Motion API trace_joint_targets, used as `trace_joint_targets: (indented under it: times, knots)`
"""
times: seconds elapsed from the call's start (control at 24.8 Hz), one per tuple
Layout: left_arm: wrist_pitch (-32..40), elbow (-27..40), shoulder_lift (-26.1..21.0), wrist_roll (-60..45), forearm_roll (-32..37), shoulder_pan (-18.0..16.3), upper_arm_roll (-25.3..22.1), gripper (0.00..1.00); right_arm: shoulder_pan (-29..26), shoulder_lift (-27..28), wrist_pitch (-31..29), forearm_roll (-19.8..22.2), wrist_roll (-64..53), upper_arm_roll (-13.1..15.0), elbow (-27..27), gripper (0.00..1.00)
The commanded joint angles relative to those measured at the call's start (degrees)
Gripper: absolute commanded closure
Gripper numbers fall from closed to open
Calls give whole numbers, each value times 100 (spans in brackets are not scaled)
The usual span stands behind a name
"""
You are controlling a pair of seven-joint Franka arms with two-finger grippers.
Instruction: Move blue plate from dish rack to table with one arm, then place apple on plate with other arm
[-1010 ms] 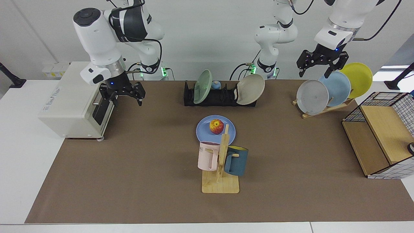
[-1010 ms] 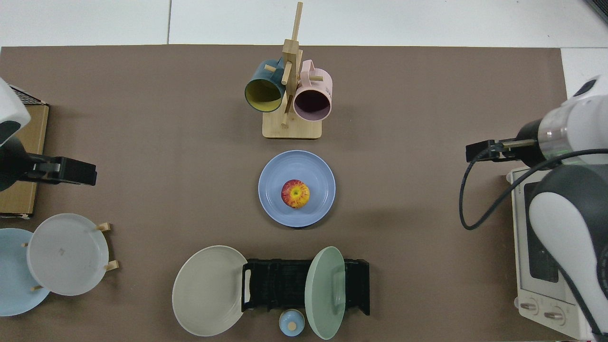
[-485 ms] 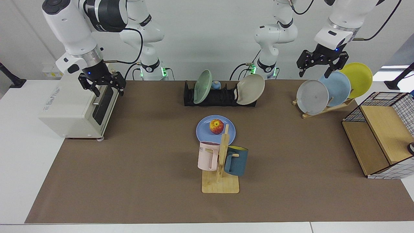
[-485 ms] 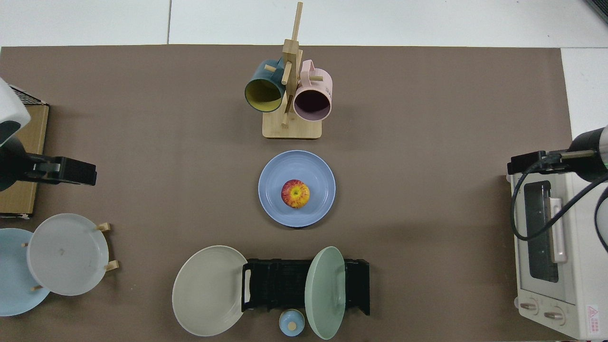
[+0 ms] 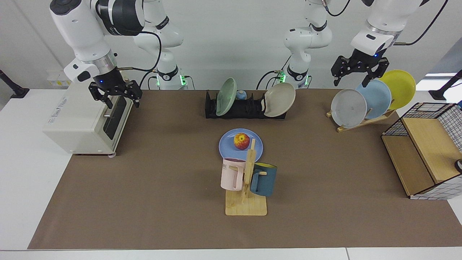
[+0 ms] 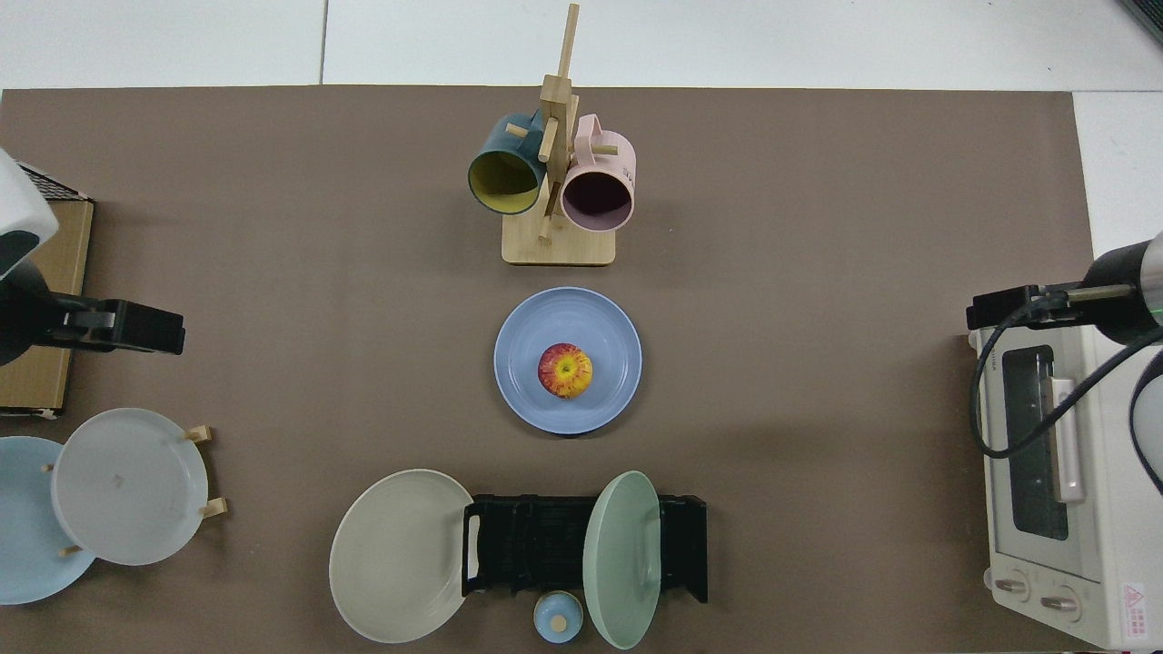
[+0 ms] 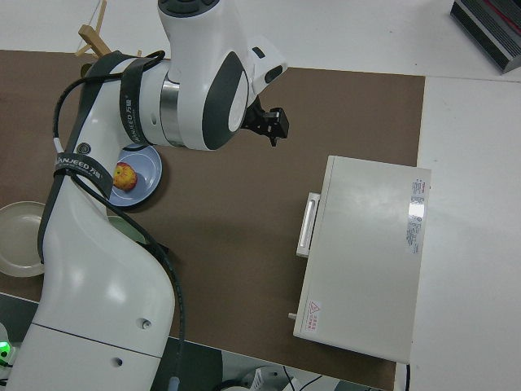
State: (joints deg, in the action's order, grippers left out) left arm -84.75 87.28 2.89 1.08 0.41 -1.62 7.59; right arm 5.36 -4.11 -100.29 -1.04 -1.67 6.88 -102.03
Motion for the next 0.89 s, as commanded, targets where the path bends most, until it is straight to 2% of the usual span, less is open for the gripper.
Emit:
trace_joint_targets:
  times: [0.0, 0.16, 0.4, 0.85]
  knots:
    - [55, 0, 45, -73, 109, 74, -47, 0, -614, -90, 124, -11, -211, -441, -71, 0]
    - [55, 0, 36, -73, 109, 74, -47, 0, -747, -203, 71, -37, -176, -618, -80, 0]
    - [55, 0, 36, -73, 109, 74, -47, 0, -756, -186, 27, -134, -131, -548, -80, 0]
    - [55, 0, 36, -73, 109, 74, -47, 0, -764, -248, 124, -2, -149, -521, -133, 0]
